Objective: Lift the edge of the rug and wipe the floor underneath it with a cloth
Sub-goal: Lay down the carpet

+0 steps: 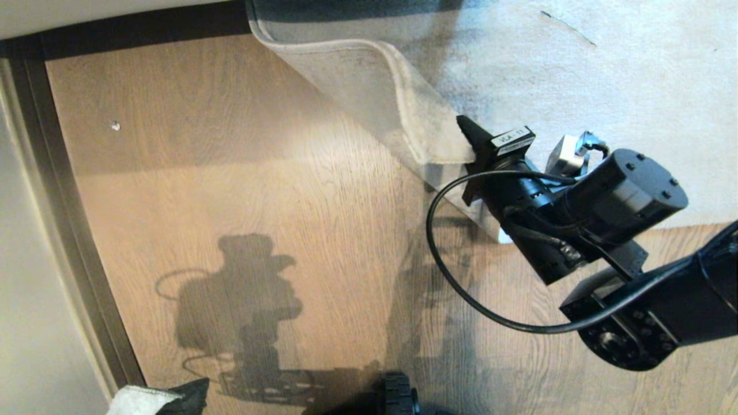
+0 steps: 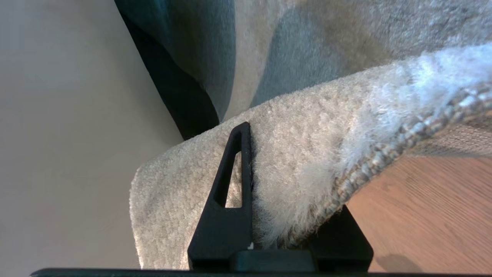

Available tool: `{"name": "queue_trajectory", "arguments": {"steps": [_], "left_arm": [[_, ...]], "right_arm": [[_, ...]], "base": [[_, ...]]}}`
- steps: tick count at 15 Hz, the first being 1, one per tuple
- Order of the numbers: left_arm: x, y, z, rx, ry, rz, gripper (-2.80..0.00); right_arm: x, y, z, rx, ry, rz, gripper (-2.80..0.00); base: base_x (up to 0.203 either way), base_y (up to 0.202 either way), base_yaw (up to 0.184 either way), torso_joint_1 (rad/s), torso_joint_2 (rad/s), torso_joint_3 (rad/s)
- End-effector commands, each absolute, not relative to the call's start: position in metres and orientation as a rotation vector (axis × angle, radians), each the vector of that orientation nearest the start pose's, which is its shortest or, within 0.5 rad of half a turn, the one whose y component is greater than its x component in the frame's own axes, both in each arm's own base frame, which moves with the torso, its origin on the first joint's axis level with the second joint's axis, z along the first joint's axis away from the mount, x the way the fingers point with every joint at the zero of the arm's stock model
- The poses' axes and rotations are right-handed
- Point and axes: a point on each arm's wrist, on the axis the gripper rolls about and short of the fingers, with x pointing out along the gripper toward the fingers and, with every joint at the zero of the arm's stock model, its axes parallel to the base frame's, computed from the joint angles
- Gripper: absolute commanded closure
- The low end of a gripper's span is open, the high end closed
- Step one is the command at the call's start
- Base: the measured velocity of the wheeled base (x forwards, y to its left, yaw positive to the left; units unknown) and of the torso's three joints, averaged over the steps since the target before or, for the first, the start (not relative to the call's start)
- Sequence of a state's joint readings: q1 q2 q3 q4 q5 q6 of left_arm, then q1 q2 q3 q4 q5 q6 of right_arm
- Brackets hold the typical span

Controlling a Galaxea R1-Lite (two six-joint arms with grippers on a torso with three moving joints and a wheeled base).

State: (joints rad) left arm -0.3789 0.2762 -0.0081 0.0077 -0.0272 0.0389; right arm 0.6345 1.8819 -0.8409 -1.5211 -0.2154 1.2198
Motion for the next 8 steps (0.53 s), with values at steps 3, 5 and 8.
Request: {"name": "queue_trajectory", "arguments": {"steps": [3,5,8], "left_arm": [[-0.0015,-0.0001,0.0796,0.081,0.271,-0.408,0.0],[-0.0014,-0.0001,0.0796,0.08,0.272,-0.408,0.0],[-0.0014,-0.0001,0.0796,0.064,0.275,-0.39,0.0]], "right_arm": [[0.2719,0.1945,0.2228,1.398,-0.166,0.667,0.0],[0.2721,0.1947,0.2219,1.397,-0.163,0.666,0.0],[0.2736,0.1957,0.2197,1.407,-0.154,0.664,0.0]], "base": [[0.0,0.0,0.0,0.0,0.0,0.0],[0.0,0.0,0.0,0.0,0.0,0.0],[0.0,0.0,0.0,0.0,0.0,0.0]]}}
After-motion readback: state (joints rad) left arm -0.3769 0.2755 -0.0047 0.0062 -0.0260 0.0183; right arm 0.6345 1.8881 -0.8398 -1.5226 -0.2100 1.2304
